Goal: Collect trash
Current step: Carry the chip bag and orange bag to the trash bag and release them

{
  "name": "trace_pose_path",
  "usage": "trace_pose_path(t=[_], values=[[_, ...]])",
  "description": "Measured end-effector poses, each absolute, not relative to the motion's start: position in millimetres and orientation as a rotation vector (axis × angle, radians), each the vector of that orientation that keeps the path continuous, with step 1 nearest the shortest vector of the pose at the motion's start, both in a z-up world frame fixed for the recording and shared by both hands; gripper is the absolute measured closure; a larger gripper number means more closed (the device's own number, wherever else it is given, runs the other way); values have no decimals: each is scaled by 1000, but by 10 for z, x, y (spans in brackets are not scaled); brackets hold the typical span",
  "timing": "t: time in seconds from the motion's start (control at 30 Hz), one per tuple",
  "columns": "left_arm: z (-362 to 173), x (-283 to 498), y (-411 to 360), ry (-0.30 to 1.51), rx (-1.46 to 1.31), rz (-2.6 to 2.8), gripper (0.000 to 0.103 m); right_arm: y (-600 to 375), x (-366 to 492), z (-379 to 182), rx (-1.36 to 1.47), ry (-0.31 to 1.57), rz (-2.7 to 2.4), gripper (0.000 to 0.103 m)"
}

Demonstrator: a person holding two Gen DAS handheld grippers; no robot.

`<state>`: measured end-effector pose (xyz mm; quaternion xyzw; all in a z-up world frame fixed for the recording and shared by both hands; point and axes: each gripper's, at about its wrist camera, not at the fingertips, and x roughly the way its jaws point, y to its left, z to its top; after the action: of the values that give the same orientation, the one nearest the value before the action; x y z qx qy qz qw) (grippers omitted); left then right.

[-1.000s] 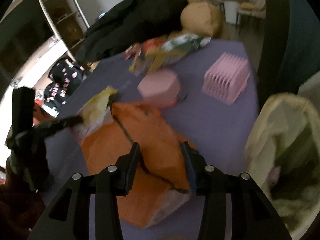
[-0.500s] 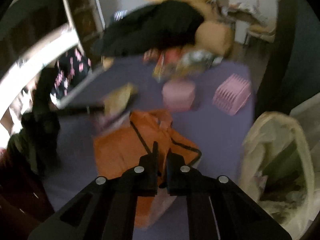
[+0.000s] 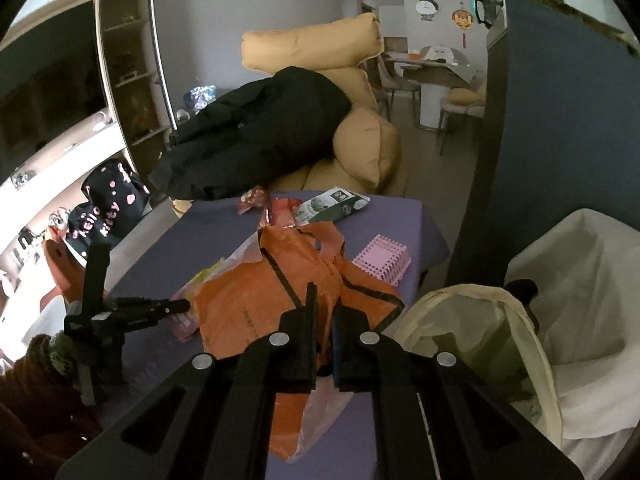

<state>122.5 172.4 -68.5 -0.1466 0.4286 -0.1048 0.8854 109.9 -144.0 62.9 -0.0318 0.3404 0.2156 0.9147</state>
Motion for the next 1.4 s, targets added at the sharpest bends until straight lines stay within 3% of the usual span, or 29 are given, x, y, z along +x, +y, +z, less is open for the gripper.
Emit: trace_pose_path(t=[0.4, 0.83, 1.07, 1.4], values=[[219, 1027, 1497, 702, -234, -230, 93, -1720, 815, 1061, -70, 560, 418, 96], [894, 1090, 473, 616, -118, -417, 93, -2450, 573, 1334, -72, 440, 289, 96], [750, 1284, -261, 679, -60, -530, 93, -2899, 446, 1336, -79, 386, 194, 96], [-80, 1673, -1127, 943, -2, -642, 93, -3573, 395, 1028, -4, 409, 80, 96]])
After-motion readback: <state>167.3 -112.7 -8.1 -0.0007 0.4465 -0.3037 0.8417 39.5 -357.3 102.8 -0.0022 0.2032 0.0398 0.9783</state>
